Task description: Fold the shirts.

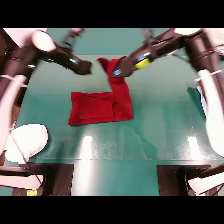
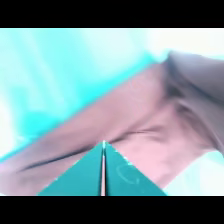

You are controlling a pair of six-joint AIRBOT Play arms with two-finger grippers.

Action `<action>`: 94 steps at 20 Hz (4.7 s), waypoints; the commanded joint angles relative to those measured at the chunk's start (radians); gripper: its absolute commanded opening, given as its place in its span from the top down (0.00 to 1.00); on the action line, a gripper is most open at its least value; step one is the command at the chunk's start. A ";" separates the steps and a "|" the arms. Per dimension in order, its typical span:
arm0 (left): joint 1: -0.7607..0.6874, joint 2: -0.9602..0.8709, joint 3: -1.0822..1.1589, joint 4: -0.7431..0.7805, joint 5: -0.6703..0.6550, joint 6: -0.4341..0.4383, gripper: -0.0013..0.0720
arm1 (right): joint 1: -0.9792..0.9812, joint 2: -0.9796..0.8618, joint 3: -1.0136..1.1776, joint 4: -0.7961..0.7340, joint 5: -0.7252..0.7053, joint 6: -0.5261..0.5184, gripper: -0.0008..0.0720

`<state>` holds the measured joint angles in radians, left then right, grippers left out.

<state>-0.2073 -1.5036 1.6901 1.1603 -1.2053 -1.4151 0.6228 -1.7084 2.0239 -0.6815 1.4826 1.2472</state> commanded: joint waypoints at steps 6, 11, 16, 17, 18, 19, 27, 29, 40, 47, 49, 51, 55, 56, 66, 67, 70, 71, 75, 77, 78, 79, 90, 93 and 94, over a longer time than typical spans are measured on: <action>0.354 0.290 0.001 0.079 -0.047 0.001 0.95 | 0.327 -0.237 0.002 -0.002 -0.536 -0.070 0.18; 0.362 0.297 -0.002 0.021 -0.067 0.001 0.95 | 0.190 -0.141 -0.036 -0.139 -0.234 -0.057 0.37; 0.362 0.296 -0.003 0.002 -0.070 0.002 0.95 | -0.068 0.055 -0.411 -0.210 -0.118 -0.029 0.40; 0.362 0.296 -0.003 0.002 -0.069 0.002 0.95 | -0.125 0.095 -0.508 -0.208 -0.164 -0.008 0.40; 0.362 0.296 -0.003 0.002 -0.068 0.002 0.95 | -0.174 0.128 -0.594 -0.207 -0.216 0.013 0.40; 0.362 0.295 -0.003 0.002 -0.067 0.002 0.95 | -0.221 0.154 -0.681 -0.193 -0.264 0.018 0.31; 0.362 0.259 -0.005 -0.016 -0.068 0.002 0.95 | -0.271 0.008 -0.883 0.114 -0.355 -0.051 0.05; 0.362 0.259 -0.005 -0.016 -0.067 0.004 0.94 | -0.229 -0.039 -0.883 0.220 -0.377 -0.099 0.05; 0.362 0.259 -0.006 -0.022 -0.068 0.019 0.95 | -0.114 -0.092 -0.883 0.376 -0.489 -0.200 0.81; 0.239 0.259 -0.059 -0.073 -0.048 0.019 0.95 | -0.274 0.148 -0.883 0.364 -0.529 -0.237 0.97; 0.147 0.259 -0.097 -0.073 0.001 0.019 0.95 | -0.402 0.243 -0.883 0.364 -0.489 -0.234 0.97; 0.058 0.259 -0.132 -0.074 0.060 0.016 0.95 | -0.560 0.328 -0.883 0.364 -0.451 -0.232 0.97; -0.091 0.259 -0.172 -0.074 0.184 0.015 0.95 | -0.857 0.413 -0.873 0.359 -0.441 -0.233 0.97; -0.119 0.256 -0.172 -0.074 0.206 0.015 0.95 | -0.920 0.407 -0.842 0.325 -0.426 -0.233 0.97; -0.209 0.242 -0.172 -0.072 0.262 -0.003 0.95 | -1.132 0.080 -0.344 0.147 -0.390 -0.226 0.97; -0.209 0.242 -0.172 -0.072 0.262 -0.003 0.95 | -1.132 0.048 -0.290 0.146 -0.382 -0.226 0.97; -0.209 0.242 -0.172 -0.072 0.256 -0.003 0.95 | -1.132 0.003 -0.141 0.144 -0.380 -0.216 0.97; -0.209 0.242 -0.172 -0.072 0.254 -0.003 0.95 | -1.139 0.003 -0.098 0.125 -0.377 -0.216 0.97; -0.209 0.242 -0.172 -0.068 0.254 -0.002 0.95 | -1.175 0.008 0.034 0.103 -0.282 -0.180 0.97; -0.209 0.242 -0.172 -0.068 0.254 -0.002 0.95 | -1.192 0.047 0.000 0.098 -0.278 -0.179 0.97; -0.209 0.242 -0.172 -0.068 0.253 -0.001 0.95 | -1.207 0.075 -0.034 0.071 -0.286 -0.179 0.97; -0.209 0.242 -0.172 -0.068 0.251 0.000 0.95 | -1.221 0.100 -0.060 0.031 -0.281 -0.179 0.97; -0.209 0.242 -0.172 -0.060 0.217 0.002 0.95 | -1.444 0.376 -0.404 -0.249 -0.207 -0.179 0.97; -0.209 0.242 -0.172 -0.060 0.216 0.013 0.95 | -1.502 0.446 -0.527 -0.384 -0.156 -0.172 0.95; -0.209 0.242 -0.172 -0.060 0.217 0.014 0.95 | -1.526 0.472 -0.572 -0.426 -0.151 -0.156 0.81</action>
<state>-0.4156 -1.2610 1.5177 1.0981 -0.9874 -1.4090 -0.8459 -1.3048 1.5654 -0.9665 1.2919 1.0710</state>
